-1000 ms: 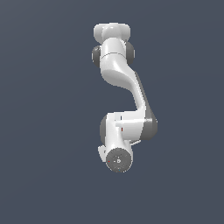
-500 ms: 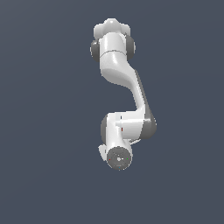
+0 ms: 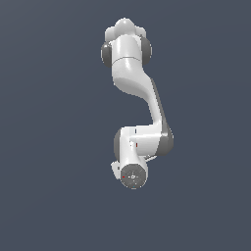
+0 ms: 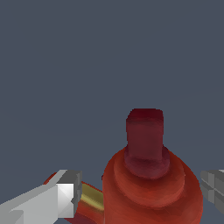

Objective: Pick up the object and move it to a goal position.

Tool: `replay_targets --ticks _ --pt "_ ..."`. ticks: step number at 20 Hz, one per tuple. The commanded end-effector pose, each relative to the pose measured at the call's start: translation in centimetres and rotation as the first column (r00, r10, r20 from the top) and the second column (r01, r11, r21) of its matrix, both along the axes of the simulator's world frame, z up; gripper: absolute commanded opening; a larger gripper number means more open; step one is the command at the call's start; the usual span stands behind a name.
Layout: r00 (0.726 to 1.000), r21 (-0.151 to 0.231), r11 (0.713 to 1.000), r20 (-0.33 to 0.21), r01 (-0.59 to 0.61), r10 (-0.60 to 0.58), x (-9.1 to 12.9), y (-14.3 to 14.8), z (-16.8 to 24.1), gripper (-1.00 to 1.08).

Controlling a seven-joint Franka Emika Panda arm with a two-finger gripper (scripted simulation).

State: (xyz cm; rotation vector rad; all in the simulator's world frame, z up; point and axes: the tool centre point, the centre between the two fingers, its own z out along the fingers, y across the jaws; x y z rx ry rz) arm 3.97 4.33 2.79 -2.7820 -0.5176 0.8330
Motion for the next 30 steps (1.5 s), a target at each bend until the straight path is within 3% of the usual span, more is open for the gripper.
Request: replay_targets --ticks 1,17,24,30 --pt "1.0 0.0 1.0 0.0 0.0 0.0 0.0 0.0 -0.1 -1.0" --pt "1.0 0.007 1.0 0.024 -0.019 0.019 0.5 -0.3 1.1 -1.0" --pt "0.99 0.028 0.995 0.111 -0.093 0.089 2.4 -1.5 5.4 -1.0" --pt "0.955 0.048 0.979 0.235 -0.198 0.181 4.5 -3.2 11.6 -1.0"
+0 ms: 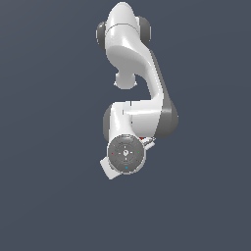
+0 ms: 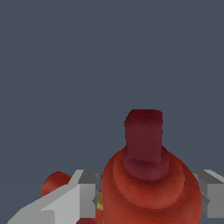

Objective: Pick up the object and move it to a goal position.

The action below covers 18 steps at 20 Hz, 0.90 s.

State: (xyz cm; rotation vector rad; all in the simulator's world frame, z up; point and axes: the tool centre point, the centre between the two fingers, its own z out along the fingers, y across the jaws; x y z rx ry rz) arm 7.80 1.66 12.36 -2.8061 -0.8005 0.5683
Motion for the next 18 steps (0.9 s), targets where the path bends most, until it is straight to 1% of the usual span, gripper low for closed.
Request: replay_targets --ticks 1,4,8,11,14,18 --pt "0.997 0.016 0.999 0.063 -0.048 0.047 1.0 -0.8 3.3 -1.0" --pt "0.985 0.033 0.993 0.138 -0.11 0.105 1.9 -1.8 7.1 -1.0" --pt "0.957 0.048 0.98 0.233 -0.191 0.175 2.7 -3.2 12.1 -1.0" --pt "0.927 0.055 0.967 0.302 -0.249 0.222 3.1 -4.3 15.7 -1.0" --pt "0.893 0.058 0.951 0.366 -0.304 0.263 3.3 -5.3 19.2 -1.0" --pt "0.845 0.057 0.929 0.439 -0.366 0.306 3.3 -6.7 23.2 -1.0"
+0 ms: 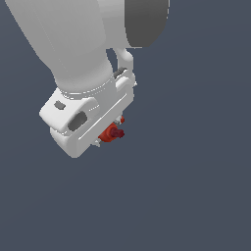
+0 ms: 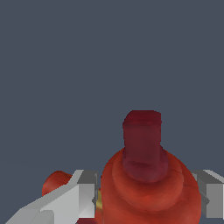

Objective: Pick up the object and move it to a goal position.

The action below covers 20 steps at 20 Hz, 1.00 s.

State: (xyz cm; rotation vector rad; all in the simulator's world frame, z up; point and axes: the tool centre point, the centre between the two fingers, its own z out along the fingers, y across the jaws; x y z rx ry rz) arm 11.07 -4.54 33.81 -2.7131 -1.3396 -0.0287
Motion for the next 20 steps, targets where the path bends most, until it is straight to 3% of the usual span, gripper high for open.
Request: replay_targets --ticks 1,10,20 --pt "0.998 0.014 0.999 0.049 -0.038 0.037 0.0 -0.8 2.5 -1.0" --pt "0.983 0.045 0.992 0.144 -0.118 0.11 -0.3 -2.8 7.5 -1.0" --pt "0.98 0.053 0.99 0.157 -0.129 0.119 -0.4 -3.2 8.1 -1.0"
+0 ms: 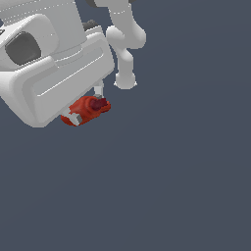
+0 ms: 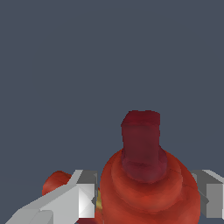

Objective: Pick up the object and move it to a goal position.

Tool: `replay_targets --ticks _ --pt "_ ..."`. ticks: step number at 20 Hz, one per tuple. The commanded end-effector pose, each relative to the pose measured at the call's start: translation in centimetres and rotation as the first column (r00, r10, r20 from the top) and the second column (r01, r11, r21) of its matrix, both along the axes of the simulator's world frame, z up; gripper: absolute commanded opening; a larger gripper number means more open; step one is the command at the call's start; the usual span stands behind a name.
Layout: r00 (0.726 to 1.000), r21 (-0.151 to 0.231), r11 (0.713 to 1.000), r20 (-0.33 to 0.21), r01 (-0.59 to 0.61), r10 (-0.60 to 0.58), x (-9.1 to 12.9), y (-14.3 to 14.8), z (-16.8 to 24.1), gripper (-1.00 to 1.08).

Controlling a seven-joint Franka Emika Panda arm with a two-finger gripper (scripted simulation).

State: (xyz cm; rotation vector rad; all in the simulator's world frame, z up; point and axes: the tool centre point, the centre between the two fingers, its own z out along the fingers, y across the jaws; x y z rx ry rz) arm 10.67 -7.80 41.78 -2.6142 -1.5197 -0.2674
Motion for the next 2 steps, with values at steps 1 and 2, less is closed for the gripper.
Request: replay_targets --ticks 1,2 --pt "1.0 -0.001 1.0 0.0 0.002 -0.002 0.04 0.12 0.07 -1.0" --pt "1.0 -0.001 1.0 0.0 0.003 -0.003 0.04 0.13 0.04 -1.0"
